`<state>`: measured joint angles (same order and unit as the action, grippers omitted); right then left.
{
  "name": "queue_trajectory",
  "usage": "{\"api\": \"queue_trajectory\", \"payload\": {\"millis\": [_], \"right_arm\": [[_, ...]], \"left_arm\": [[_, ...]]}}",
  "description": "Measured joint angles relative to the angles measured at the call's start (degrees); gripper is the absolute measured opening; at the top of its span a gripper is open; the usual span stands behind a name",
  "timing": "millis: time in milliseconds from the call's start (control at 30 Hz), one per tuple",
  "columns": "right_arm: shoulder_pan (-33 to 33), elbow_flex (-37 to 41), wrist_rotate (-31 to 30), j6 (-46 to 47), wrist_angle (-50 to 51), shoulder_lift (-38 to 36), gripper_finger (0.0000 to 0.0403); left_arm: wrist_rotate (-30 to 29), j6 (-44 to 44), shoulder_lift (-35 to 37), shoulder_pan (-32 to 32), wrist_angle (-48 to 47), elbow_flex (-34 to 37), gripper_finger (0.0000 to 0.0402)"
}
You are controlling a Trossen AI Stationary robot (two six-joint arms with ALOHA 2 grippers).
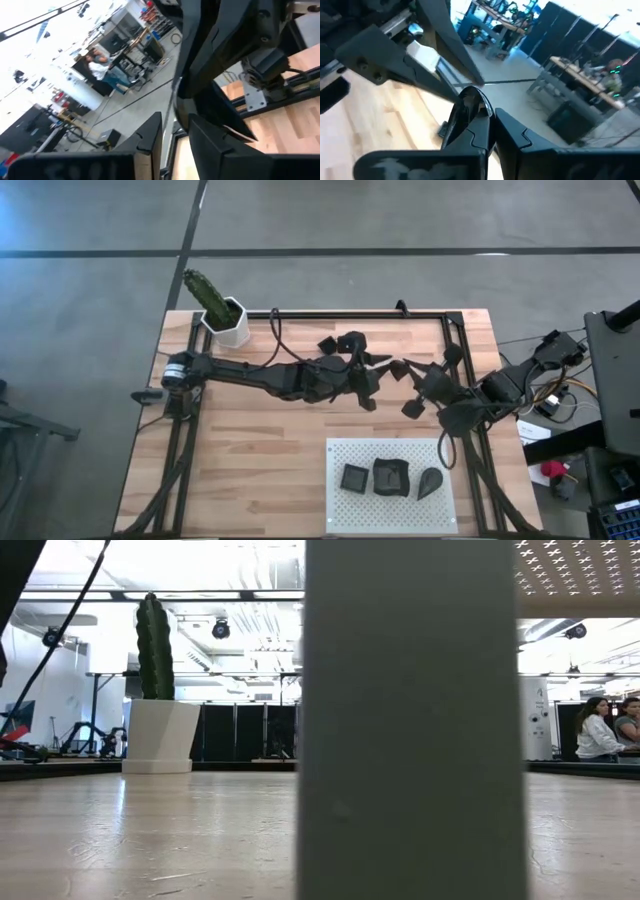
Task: Pick & Place Mini shaped plates
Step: Stack the drop-shaped plate on top of the drop-shaped plate on the shelf
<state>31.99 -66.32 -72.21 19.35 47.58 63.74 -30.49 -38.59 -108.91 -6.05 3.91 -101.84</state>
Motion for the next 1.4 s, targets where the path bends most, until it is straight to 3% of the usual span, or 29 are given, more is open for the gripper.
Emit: {"api": "queue_trajectory", "payload": {"millis": [367, 567, 800, 1033, 1267, 1400], "right_arm": [[0.0, 0.0, 13.5, 10.6, 1.0, -6.4, 0.0013], [0.0, 0.0, 24.3, 25.9, 10.0, -10.4, 0.0013], [0.0, 0.0, 39.6, 50.7, 20.1, -11.9, 0.0013], [0.5, 0.0, 51.5, 66.2, 19.5, -10.8, 0.0013], [3.4, 0.0, 59.9, 81.2, 19.8, -8.2, 0.0013], [6.5, 0.0, 61.7, 89.9, 20.4, -6.0, 0.0013]], "left_arm": [[-11.9, -1.4, 2.1, -3.8, -0.2, 0.0, 0.0092], [-18.1, -1.4, 3.8, -5.8, -0.4, 0.0, 0.0092], [-18.5, -1.9, 4.9, -6.4, -0.8, 0.0, 0.0092], [-19.9, -2.0, 5.1, -6.4, -1.6, 0.0, 0.0092], [-20.6, -2.0, 5.1, -6.4, -3.7, 0.0, 0.0092], [-20.6, -3.3, 5.1, -6.4, -3.7, 0.0, 0.0092]]}}
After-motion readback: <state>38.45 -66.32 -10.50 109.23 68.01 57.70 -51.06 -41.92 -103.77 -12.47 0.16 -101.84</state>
